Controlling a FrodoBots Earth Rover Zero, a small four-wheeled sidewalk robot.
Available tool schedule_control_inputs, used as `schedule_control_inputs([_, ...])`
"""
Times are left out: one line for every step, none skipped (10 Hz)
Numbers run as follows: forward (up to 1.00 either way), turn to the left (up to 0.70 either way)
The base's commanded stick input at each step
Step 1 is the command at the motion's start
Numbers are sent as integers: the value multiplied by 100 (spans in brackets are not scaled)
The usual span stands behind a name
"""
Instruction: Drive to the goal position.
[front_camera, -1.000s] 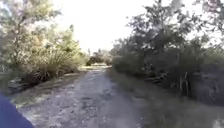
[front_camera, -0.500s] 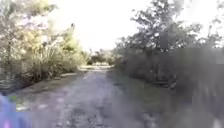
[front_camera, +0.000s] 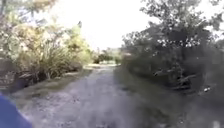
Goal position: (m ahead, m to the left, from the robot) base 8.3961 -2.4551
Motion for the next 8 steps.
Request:
schedule_control_inputs([100, 17])
schedule_control_inputs([100, 27])
schedule_control_inputs([100, 27])
schedule_control_inputs([100, 0])
schedule_control_inputs([100, 0])
schedule_control_inputs([100, 0])
schedule_control_inputs([100, 0])
schedule_control_inputs([100, 0])
